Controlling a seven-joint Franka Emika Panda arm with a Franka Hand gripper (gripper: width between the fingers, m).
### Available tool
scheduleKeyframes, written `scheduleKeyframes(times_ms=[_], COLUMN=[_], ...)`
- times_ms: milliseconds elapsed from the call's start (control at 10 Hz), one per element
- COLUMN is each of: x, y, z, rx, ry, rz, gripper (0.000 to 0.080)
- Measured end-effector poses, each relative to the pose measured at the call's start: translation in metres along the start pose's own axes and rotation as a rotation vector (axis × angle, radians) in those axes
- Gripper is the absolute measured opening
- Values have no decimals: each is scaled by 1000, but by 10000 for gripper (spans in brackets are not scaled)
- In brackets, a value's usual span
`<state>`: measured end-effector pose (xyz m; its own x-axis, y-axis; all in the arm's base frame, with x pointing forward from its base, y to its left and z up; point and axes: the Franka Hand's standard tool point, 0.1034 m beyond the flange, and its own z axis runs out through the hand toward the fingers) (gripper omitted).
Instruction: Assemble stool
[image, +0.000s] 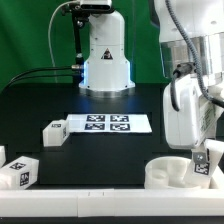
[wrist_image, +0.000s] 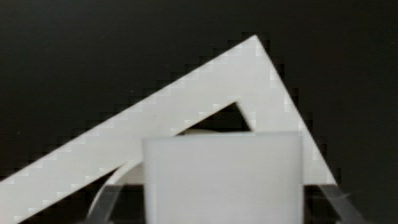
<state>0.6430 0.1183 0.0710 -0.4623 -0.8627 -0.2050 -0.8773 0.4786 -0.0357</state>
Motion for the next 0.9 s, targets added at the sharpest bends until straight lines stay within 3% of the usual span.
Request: scheduleKeyframes(times_ms=[100,200,300,400,600,900], x=[-1,-1,-2,-7,-18,-15], y=[1,1,2,2,2,1], z=[1,1,0,-9,-28,-26], rx=[-2,-3,-13,-30,-31,-30], ry=[-3,-2,2,-1,-20,-19], rz=[1,-13,-93,-219,-573,-771], gripper=[415,549,549,628,643,649])
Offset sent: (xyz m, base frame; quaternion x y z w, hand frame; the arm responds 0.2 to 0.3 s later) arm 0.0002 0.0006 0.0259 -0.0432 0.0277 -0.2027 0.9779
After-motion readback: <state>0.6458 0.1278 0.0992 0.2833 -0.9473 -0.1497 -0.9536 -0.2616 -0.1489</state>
